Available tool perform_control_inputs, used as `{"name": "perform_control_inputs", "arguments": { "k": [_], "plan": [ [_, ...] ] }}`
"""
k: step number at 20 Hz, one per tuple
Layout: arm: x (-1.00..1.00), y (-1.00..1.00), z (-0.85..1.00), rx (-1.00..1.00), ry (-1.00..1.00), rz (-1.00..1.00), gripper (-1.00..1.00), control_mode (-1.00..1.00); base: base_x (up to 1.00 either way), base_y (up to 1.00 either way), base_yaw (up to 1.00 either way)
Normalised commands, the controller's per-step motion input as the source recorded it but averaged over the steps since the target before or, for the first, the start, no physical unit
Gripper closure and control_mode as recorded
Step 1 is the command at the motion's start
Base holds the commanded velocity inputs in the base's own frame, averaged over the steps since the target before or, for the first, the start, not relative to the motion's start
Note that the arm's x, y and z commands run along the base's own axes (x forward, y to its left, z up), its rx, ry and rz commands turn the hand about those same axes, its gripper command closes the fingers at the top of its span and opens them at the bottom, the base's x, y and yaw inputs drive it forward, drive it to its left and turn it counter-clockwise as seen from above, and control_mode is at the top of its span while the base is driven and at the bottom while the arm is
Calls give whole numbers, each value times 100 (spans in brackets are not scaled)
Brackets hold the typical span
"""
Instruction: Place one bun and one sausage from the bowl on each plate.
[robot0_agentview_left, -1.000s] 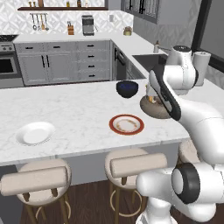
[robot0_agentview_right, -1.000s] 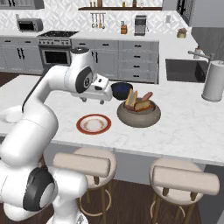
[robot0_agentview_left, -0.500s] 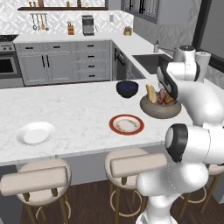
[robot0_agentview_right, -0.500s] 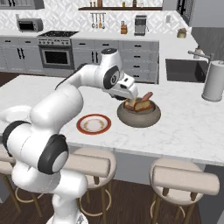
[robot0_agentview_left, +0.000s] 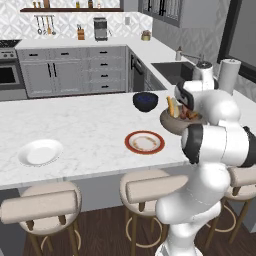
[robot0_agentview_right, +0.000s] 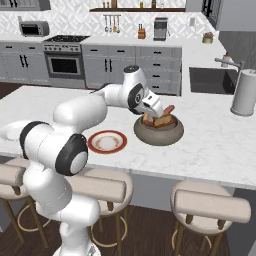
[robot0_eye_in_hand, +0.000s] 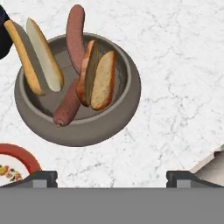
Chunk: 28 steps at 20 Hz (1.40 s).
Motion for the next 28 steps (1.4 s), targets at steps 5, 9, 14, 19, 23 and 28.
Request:
{"name": "perform_control_inputs", "arguments": {
  "k": [5,9,14,19,23,28],
  "plan": [
    [52,-19,-50,-1,-6,-6,-100,-100,0,0,0],
    [66,-33,-34,0,0,-4,-100,-100,0,0,0],
    [71,-33,-10,2,0,-2,-100,-100,0,0,0],
    [58,-27,-12,9,1,0,-100,-100,0,0,0],
    [6,-21,-39,13,4,-1,-100,-100,0,0,0],
    [7,0,-25,10,3,-2,-100,-100,0,0,0]
  ]
}}
